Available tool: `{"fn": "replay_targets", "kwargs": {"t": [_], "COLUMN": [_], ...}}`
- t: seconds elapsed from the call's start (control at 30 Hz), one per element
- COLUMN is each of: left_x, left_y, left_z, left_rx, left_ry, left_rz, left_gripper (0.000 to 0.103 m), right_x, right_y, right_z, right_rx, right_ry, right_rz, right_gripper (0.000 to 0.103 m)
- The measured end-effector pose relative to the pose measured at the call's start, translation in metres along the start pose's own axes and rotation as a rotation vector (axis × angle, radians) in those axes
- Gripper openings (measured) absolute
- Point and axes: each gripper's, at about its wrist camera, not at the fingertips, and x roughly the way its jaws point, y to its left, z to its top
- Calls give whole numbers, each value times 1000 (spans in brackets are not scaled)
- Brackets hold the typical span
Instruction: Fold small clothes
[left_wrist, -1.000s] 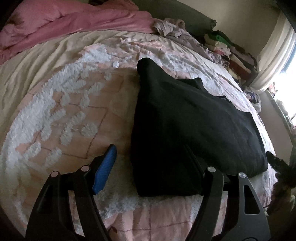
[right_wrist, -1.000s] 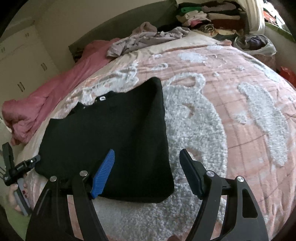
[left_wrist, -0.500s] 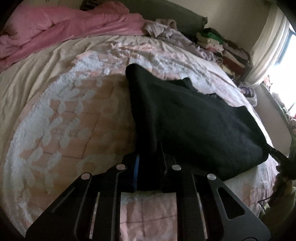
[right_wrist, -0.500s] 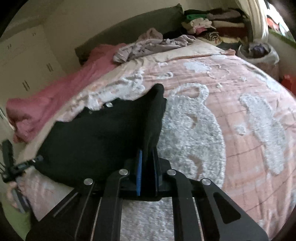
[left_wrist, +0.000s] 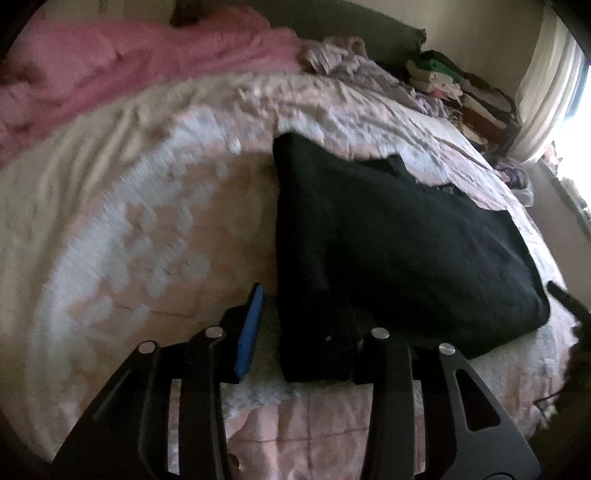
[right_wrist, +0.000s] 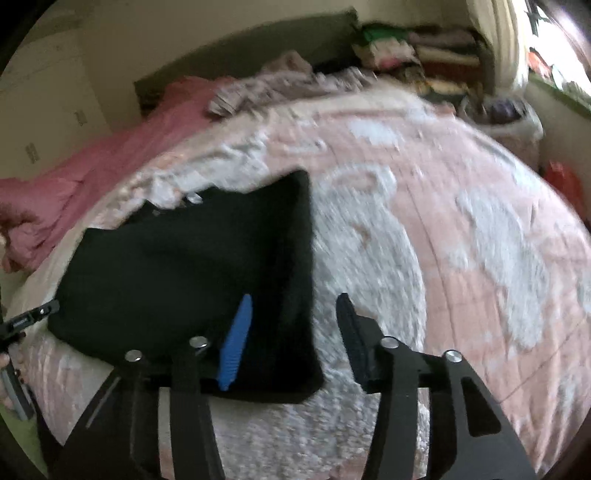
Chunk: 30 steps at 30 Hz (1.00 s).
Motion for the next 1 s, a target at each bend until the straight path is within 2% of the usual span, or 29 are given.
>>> {"fn": "replay_targets", "kwargs": {"t": [0.1,0.2,0.3,0.43,0.53,0.67,0.9,0.93,1.0], "left_x": [-16,-24,-12,14,24,24,23,22,20], "left_y": [-11,-29,-49,-60,-63,-65,-65,-65,-65], "left_z": [3,4,0,-12,-18,-19,-19,-19,-19], "left_rx": [25,69,112,156,190,194,191,191,188], "left_ry": [-57,-85,-48,28,45,43,43,42,40], "left_rz": [15,-3,-50,-24,4,7,4,3,2], "left_gripper": [31,38,40,43,44,44,44,44,44], "right_x": [-10,-14,-10,2,11,32,28,25,20], "right_y": [18,36,54,70,73,62,61,59,57], "right_z": [2,1,-2,-9,-12,-17,-17,-16,-13], "right_rx": [-66,-124,-176,-219,-223,-184,-169,-162,-151], "right_ry": [-42,-60,-48,-8,24,92,78,67,50], "right_rz": [16,45,63,82,63,52,76,84,87], "right_gripper": [53,55,56,57,64,64,65,67,76]}}
